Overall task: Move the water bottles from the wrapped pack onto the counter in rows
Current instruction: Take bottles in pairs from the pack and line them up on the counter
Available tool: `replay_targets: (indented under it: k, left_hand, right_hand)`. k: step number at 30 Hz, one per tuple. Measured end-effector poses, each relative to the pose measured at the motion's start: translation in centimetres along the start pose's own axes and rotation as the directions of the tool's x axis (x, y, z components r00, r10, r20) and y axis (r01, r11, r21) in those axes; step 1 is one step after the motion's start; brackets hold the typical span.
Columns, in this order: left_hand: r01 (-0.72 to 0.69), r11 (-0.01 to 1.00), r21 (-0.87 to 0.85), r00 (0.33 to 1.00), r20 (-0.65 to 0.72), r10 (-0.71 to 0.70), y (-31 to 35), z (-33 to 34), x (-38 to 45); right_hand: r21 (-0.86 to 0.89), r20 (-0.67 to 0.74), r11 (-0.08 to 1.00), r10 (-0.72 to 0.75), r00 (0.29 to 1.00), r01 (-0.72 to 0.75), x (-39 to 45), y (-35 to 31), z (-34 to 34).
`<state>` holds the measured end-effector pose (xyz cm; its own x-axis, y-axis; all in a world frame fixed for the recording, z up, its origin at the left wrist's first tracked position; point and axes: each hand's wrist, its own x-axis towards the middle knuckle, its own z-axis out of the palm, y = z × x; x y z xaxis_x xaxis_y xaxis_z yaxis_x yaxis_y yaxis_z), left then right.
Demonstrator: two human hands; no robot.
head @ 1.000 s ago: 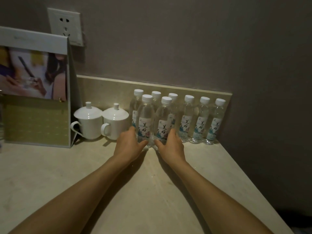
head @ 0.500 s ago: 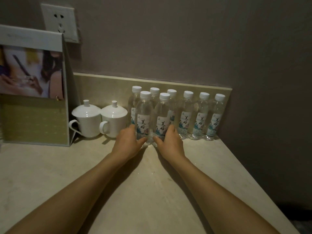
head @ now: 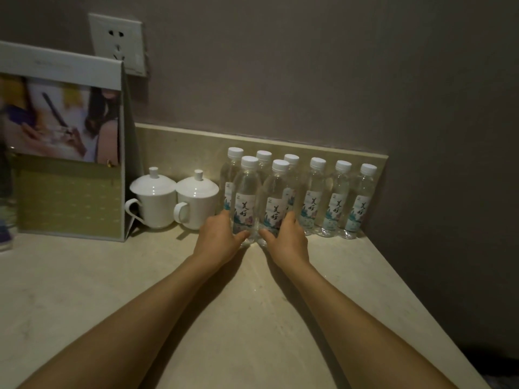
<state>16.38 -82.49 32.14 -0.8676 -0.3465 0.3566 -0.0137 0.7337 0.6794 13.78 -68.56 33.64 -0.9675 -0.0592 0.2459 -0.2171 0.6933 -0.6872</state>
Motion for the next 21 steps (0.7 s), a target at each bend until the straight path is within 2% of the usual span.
replay_targets:
  k: [21]
  left_hand:
    - [0.016, 0.999, -0.041, 0.999, 0.051, -0.014, 0.29, -0.47, -0.2]
  right_hand:
    - [-0.004, -0.017, 0.999, 0.031, 0.999, -0.031, -0.19, -0.21, 0.33]
